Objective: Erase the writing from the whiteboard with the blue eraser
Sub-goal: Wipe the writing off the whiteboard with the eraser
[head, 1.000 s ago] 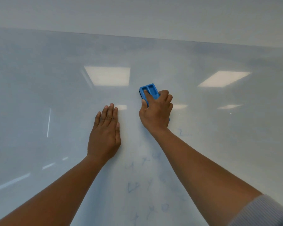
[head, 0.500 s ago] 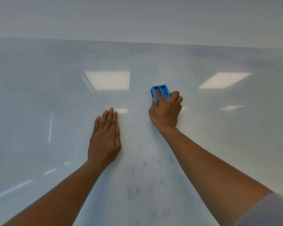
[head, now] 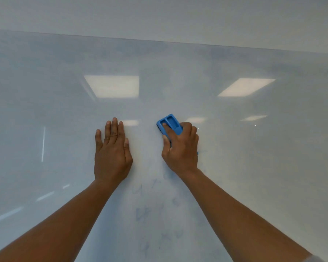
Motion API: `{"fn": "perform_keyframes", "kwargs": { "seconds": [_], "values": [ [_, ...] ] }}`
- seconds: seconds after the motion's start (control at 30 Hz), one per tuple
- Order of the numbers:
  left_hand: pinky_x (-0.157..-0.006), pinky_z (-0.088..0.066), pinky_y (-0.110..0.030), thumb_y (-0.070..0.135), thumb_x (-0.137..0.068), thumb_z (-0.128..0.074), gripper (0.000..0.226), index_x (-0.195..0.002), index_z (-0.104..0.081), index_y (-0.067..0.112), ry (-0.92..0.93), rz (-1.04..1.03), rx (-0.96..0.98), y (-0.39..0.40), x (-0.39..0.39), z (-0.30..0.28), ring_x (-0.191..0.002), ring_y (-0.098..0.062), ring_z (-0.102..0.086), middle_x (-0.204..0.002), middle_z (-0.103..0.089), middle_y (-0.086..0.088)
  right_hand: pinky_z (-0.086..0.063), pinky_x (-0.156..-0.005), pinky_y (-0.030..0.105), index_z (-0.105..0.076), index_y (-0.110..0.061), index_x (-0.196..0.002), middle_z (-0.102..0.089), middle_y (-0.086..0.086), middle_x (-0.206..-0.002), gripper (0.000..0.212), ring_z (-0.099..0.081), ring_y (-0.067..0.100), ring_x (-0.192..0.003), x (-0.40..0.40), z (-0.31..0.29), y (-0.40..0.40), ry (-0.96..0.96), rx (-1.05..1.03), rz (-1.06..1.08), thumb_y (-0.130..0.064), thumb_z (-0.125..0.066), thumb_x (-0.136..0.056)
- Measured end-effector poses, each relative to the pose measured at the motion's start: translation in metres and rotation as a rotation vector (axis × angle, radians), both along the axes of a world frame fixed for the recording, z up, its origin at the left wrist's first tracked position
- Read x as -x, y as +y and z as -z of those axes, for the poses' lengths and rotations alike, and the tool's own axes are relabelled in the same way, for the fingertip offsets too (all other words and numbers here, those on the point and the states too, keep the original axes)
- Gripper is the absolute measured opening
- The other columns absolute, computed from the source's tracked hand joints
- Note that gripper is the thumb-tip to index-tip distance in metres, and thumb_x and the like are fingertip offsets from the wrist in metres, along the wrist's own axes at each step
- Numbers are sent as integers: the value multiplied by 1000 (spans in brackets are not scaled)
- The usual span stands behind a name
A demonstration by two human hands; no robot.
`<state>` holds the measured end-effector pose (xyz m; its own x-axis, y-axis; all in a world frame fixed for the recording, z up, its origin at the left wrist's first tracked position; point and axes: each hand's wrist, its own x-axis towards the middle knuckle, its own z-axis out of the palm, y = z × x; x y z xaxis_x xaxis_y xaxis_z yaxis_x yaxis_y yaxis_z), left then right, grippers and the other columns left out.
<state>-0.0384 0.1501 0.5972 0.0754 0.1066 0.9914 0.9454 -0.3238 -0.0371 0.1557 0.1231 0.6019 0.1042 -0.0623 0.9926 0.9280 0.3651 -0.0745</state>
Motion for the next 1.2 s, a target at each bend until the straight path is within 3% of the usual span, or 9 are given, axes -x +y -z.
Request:
{"fn": "perform_keyframes", "kwargs": {
  "seconds": [0.17,0.3,0.43,0.63,0.7,0.8,0.93,1.1,1.2],
  "values": [
    [-123,-3,-45,28,-101,-16,58,-155,-19,6,24,11,-11,-1,-3,7,-152,-22,-10,-163,-16,-9,-44,-78,45,-66,-19,-120,-48,18,-108,35,-45,35,-95,-56,9,7,270,-19,50,-25,-57,-86],
    [-123,-5,-44,26,-101,-20,57,-154,-21,6,42,29,-13,-2,0,15,-152,-21,-11,-163,-18,-8,-43,-79,44,-66,-21,-119,-49,18,-111,34,-44,32,-97,-40,31,9,331,-28,45,-25,-57,-87],
    [-124,-5,-43,25,-102,-21,56,-155,-20,7,56,39,-6,-2,5,16,-152,-20,-10,-163,-16,-7,-37,-79,39,-64,-22,-125,-49,16,-113,37,-41,29,-97,7,50,5,189,-33,4,-24,-55,-89],
    [-124,-3,-38,25,-103,-21,56,-156,-17,9,84,46,29,-7,11,23,-152,-17,-6,-164,-12,-5,-43,-76,43,-62,-22,-127,-52,16,-115,38,-45,30,-92,24,79,-5,-162,57,0,-25,-57,-90],
    [-124,-4,-38,25,-103,-21,55,-156,-18,9,105,48,33,-8,14,24,-152,-16,-6,-164,-14,-5,-43,-75,44,-63,-22,-126,-52,17,-114,38,-44,31,-91,5,73,-3,-139,54,29,-24,-58,-89],
    [-124,-7,-38,24,-103,-21,54,-155,-21,9,123,44,22,-9,19,25,-152,-17,-10,-163,-17,-5,-43,-78,44,-65,-19,-125,-50,19,-112,37,-41,31,-96,-19,51,1,77,26,34,-25,-58,-89],
    [-124,-7,-38,23,-103,-22,54,-155,-22,9,99,51,12,-8,16,25,-152,-18,-11,-163,-18,-5,-40,-78,41,-63,-21,-126,-48,17,-111,37,-40,28,-100,-8,37,4,164,6,18,-25,-58,-90],
    [-124,-5,-39,25,-102,-20,56,-156,-18,9,65,55,23,-6,12,24,-152,-17,-7,-164,-15,-4,-39,-77,42,-62,-22,-128,-50,17,-114,40,-41,32,-92,41,70,-4,-133,46,-17,-25,-59,-88],
    [-124,-5,-39,25,-103,-20,56,-156,-15,10,65,47,30,-7,14,24,-152,-17,-5,-164,-12,-4,-41,-75,42,-61,-24,-129,-51,16,-116,41,-43,29,-91,58,104,-8,-216,104,-65,-22,-62,-88]
  ]
}}
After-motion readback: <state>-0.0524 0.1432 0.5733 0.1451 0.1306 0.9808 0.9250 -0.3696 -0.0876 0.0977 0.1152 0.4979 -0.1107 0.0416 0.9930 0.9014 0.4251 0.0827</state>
